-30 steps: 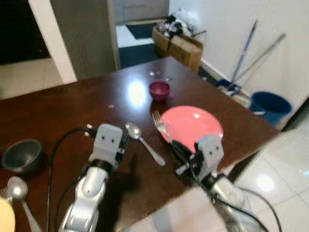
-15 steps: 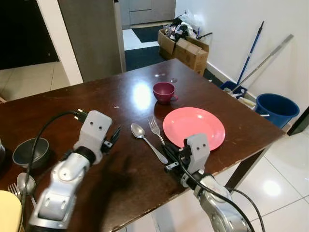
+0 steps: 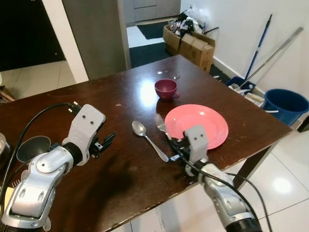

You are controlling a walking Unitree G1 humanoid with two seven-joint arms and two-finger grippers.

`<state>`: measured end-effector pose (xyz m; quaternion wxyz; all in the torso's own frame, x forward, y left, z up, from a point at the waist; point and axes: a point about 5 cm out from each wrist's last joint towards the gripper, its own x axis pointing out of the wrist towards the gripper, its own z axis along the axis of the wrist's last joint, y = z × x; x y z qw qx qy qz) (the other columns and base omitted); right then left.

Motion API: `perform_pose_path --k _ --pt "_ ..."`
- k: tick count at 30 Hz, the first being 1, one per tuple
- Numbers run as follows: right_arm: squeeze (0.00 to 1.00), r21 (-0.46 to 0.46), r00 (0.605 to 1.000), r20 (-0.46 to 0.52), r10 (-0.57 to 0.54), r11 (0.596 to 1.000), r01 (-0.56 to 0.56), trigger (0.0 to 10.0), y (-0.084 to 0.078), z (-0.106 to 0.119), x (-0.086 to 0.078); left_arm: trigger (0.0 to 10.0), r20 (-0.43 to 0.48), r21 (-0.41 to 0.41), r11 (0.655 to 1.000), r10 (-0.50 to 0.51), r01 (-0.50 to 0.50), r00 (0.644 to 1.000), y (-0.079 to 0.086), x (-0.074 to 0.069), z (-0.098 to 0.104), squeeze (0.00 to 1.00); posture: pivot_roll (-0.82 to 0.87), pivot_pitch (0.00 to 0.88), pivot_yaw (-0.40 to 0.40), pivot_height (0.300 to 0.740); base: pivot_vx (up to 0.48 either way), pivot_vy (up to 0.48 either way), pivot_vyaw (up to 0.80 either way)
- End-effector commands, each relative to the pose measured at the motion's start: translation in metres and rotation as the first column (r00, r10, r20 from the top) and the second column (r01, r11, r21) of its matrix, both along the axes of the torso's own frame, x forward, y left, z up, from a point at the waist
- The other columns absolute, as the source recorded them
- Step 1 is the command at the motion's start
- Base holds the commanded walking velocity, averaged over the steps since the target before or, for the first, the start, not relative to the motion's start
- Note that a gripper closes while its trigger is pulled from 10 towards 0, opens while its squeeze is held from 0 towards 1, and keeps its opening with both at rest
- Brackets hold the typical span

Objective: Setting the table

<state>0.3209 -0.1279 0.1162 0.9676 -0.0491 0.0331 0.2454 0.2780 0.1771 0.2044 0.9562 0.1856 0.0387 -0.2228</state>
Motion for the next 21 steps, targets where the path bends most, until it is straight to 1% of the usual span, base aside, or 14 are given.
perform_pose_path --k 1,4,8,14,21 --pt "0.0 -0.021 0.999 -0.005 0.045 0.999 -0.045 10.0 -0.004 0.0 0.003 10.0 -0.039 0.005 0.999 -0.046 0.046 0.998 -0.006 -0.007 0.001 0.0 0.1 0.097 0.15 0.74 0.0 0.0 0.0" --pt "0.0 -0.031 0.997 -0.014 0.076 0.997 -0.077 10.0 -0.009 0.002 0.006 10.0 -0.042 0.015 0.994 -0.104 0.104 0.994 -0.01 -0.012 0.011 0.0 0.11 0.116 0.154 0.74 0.0 0.0 0.0" --pt "0.0 -0.04 0.995 -0.018 0.094 0.995 -0.094 10.0 -0.01 0.002 0.008 10.0 -0.04 0.026 0.991 -0.134 0.135 0.99 -0.009 -0.015 0.017 0.0 0.12 0.126 0.158 0.74 0.0 0.0 0.0" --pt "0.0 -0.042 0.993 -0.01 0.115 0.992 -0.116 10.0 -0.008 0.004 0.013 10.0 -0.043 0.023 0.99 -0.141 0.142 0.989 -0.01 -0.019 0.023 0.0 0.14 0.141 0.162 0.74 0.0 0.0 0.0" --pt "0.0 -0.056 0.995 0.01 0.098 0.994 -0.098 10.0 -0.014 0.012 0.028 10.0 -0.063 0.023 0.988 -0.151 0.152 0.987 -0.013 -0.026 0.025 0.0 0.15 0.15 0.169 0.74 0.0 0.0 0.0"
